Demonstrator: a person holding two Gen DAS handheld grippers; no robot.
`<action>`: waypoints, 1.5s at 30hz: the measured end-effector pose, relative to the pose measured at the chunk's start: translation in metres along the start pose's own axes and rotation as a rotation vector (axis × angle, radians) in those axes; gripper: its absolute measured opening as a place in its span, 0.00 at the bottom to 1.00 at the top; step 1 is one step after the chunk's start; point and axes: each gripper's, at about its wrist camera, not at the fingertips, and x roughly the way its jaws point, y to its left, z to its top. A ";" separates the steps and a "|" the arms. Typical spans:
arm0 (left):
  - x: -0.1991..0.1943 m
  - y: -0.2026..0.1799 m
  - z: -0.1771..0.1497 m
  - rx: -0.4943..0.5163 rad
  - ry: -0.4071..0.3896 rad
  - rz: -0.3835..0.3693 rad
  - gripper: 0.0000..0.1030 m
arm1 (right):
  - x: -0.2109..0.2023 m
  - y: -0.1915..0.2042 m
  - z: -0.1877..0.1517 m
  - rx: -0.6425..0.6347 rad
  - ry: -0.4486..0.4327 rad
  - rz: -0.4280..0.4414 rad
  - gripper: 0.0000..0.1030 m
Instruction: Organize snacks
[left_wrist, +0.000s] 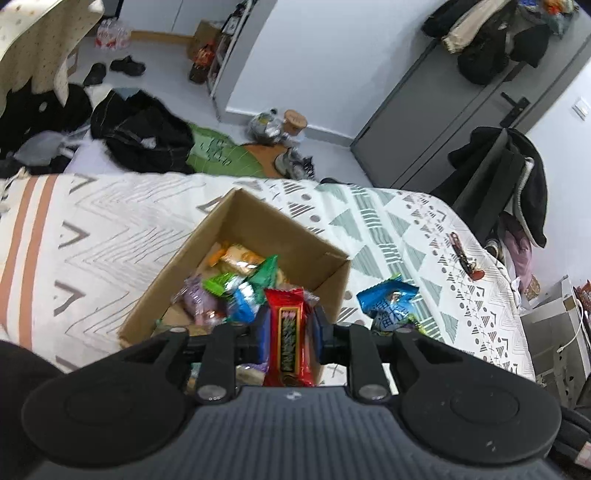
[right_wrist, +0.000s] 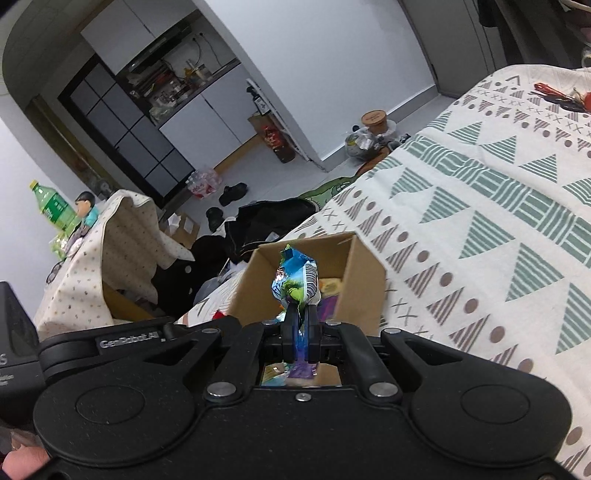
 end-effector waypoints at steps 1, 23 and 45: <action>0.001 0.004 0.001 -0.011 0.012 0.003 0.23 | 0.001 0.004 -0.001 -0.005 0.003 0.000 0.02; -0.024 0.030 0.013 0.013 0.030 -0.013 0.73 | 0.002 0.036 -0.037 0.005 0.083 -0.097 0.23; -0.090 0.016 -0.016 0.187 0.002 -0.019 0.90 | -0.091 0.056 -0.057 -0.011 -0.057 -0.184 0.46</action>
